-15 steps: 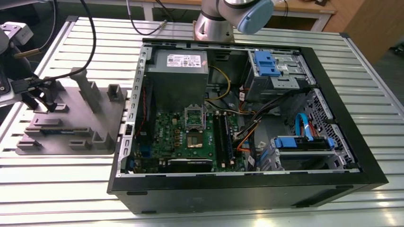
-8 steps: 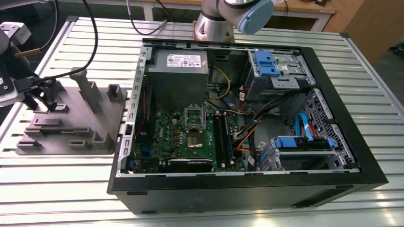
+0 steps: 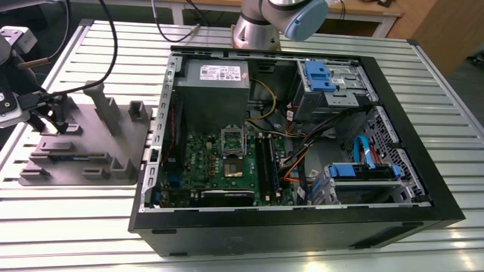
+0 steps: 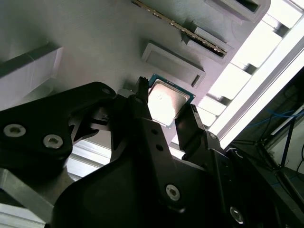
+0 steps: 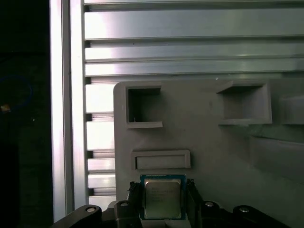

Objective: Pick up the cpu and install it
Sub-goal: 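Pick up the cpu and move it towards the insertion slot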

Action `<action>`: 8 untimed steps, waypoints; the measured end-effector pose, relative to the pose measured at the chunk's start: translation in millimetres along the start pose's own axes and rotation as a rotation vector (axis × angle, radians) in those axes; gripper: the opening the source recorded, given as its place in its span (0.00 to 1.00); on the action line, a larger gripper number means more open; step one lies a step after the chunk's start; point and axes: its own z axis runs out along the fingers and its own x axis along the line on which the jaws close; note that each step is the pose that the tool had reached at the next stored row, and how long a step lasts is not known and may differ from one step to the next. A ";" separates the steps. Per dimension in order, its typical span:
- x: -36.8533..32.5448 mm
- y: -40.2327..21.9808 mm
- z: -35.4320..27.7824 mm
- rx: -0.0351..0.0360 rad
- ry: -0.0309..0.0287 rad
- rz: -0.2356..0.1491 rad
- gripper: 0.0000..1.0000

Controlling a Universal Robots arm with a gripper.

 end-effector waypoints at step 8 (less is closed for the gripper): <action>0.0 0.0 0.0 -0.0002 0.0003 -0.008 0.47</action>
